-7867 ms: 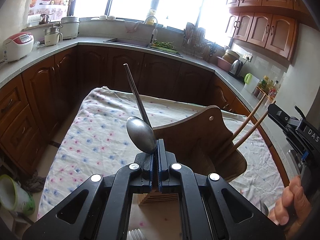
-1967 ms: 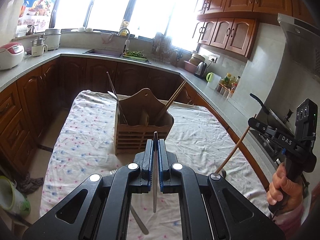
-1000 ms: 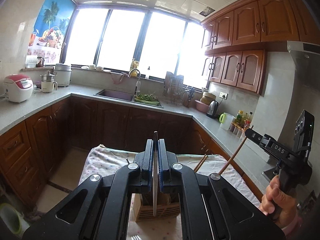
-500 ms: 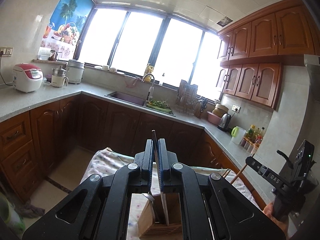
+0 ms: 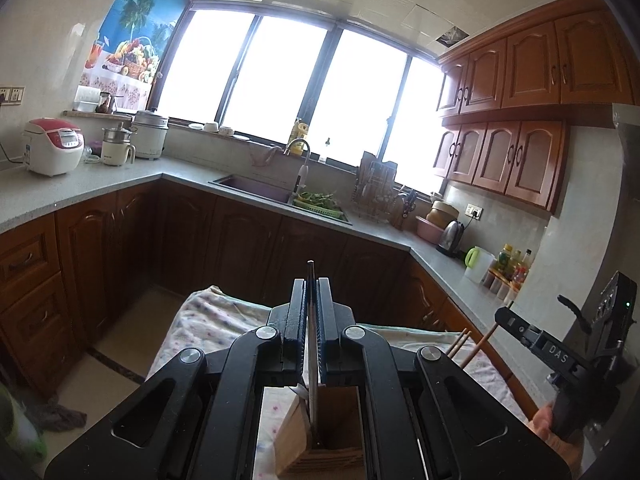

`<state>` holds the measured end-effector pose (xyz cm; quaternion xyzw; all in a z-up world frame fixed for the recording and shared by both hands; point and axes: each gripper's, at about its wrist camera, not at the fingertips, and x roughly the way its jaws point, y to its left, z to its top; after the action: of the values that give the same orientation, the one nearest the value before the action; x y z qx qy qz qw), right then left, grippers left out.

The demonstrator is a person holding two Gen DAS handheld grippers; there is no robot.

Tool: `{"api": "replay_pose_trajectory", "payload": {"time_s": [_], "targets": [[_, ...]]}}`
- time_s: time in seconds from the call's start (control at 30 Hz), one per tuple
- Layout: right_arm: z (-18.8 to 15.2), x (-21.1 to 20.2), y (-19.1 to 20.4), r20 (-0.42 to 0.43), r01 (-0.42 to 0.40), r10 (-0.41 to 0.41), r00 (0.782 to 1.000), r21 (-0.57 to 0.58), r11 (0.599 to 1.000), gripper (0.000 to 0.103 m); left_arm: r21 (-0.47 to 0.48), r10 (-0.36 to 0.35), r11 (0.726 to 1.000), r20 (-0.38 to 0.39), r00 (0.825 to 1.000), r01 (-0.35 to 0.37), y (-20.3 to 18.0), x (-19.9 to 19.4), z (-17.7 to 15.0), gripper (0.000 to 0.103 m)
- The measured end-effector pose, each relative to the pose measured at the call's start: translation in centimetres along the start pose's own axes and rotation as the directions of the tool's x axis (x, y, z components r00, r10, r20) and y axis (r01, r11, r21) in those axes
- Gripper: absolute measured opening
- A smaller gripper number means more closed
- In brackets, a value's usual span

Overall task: Organize utensils
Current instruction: 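Lift both held chopsticks and carry them over the wooden holder, then lower both chopsticks into the holder slots and open both tools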

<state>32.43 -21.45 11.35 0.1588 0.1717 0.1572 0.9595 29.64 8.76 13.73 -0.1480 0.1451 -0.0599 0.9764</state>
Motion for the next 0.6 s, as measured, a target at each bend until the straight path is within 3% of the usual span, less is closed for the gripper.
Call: {"api": "replay_pose_trajectory", "payload": {"time_s": [0.37, 0.6], "targets": [[-2.5, 2.4, -0.8, -0.113, 0.004, -0.002, 0.994, 0.013, 1.0, 0.005, 0.001, 0.001, 1.0, -0.144, 0.99, -0.001, 0.1, 3.0, -4.5, 0.004], [-2.6, 2.4, -1.4, -0.124, 0.009, -0.006, 0.992, 0.026, 1.0, 0.005, 0.02, 0.016, 1.0, -0.15, 0.989, -0.013, 0.0, 3.0, -4.6, 0.004]]}}
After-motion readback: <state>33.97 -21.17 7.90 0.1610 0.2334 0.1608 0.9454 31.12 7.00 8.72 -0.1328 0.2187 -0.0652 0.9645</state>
